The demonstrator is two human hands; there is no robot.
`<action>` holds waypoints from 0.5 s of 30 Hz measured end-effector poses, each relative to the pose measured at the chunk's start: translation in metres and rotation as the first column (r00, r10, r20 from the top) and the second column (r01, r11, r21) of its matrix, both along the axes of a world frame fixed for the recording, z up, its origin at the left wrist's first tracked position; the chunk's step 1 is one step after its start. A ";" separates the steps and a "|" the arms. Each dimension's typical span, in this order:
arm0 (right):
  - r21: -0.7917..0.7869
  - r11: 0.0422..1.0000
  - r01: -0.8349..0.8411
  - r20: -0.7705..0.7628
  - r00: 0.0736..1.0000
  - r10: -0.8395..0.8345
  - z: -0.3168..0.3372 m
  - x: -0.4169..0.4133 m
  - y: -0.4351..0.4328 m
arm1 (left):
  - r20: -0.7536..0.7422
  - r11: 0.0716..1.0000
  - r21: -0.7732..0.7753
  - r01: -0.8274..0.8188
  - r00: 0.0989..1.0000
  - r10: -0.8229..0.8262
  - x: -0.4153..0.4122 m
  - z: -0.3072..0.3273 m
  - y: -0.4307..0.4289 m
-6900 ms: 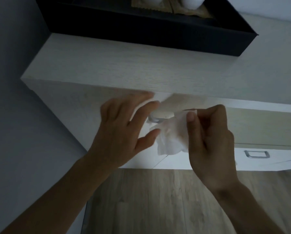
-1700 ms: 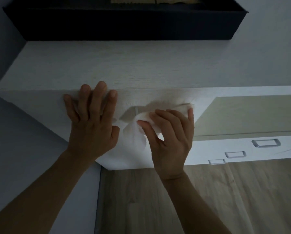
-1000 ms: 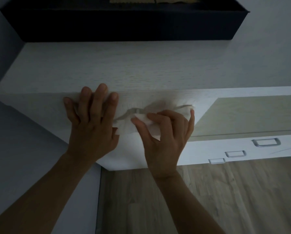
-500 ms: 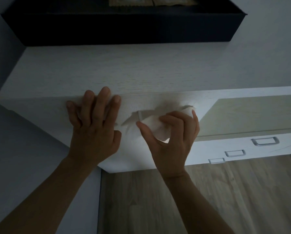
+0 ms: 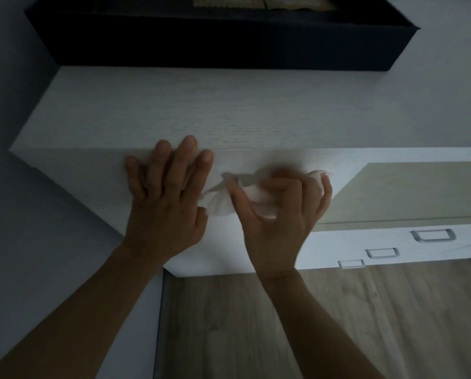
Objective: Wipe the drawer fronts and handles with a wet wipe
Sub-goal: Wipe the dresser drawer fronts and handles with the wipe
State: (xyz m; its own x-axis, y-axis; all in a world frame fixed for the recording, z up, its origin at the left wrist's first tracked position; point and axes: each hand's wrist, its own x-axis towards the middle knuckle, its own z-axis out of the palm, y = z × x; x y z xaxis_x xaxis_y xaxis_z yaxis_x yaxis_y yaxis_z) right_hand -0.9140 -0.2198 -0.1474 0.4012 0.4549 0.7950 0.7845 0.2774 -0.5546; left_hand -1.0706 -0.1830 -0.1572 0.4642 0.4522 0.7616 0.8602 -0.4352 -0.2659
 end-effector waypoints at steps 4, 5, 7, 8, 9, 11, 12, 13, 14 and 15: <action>-0.039 0.999 0.025 -0.037 0.999 -0.027 0.000 0.005 -0.003 | 0.002 1.000 0.005 0.001 1.000 -0.001 0.000 0.001 -0.001; -0.059 0.998 0.007 -0.030 1.000 -0.009 -0.003 0.010 -0.007 | 0.000 1.000 0.002 0.005 1.000 -0.005 0.000 0.001 -0.001; -0.079 0.997 -0.001 -0.010 1.000 0.000 -0.005 0.012 -0.012 | -0.005 1.000 0.003 0.013 1.000 -0.013 -0.001 0.001 -0.001; -0.080 0.997 0.009 0.003 1.000 -0.009 -0.005 0.010 -0.010 | -0.006 1.000 0.004 0.012 1.000 -0.012 -0.001 0.001 -0.001; -0.083 0.996 0.026 0.011 1.000 -0.025 -0.004 0.005 -0.008 | -0.006 1.000 0.002 0.009 1.000 -0.009 -0.001 0.001 0.000; -0.093 0.993 0.065 -0.012 0.998 -0.067 0.000 -0.005 -0.001 | -0.004 1.000 0.003 0.004 1.000 -0.004 -0.001 0.001 0.000; -0.094 0.992 0.078 -0.029 0.996 -0.081 0.002 -0.007 0.001 | -0.004 1.000 0.007 -0.002 1.000 0.002 0.000 0.001 0.000; -0.091 0.992 0.085 -0.038 0.995 -0.089 0.003 -0.008 0.002 | -0.002 1.000 0.009 -0.006 1.000 0.006 0.000 0.001 0.000; -0.086 0.992 0.088 -0.032 0.995 -0.091 0.002 -0.006 0.000 | 0.002 1.000 0.008 -0.005 1.000 0.005 0.001 0.001 0.000; -0.080 0.993 0.086 -0.011 0.996 -0.087 0.000 -0.004 -0.003 | 0.006 1.000 0.007 -0.001 1.000 0.001 0.001 0.001 0.000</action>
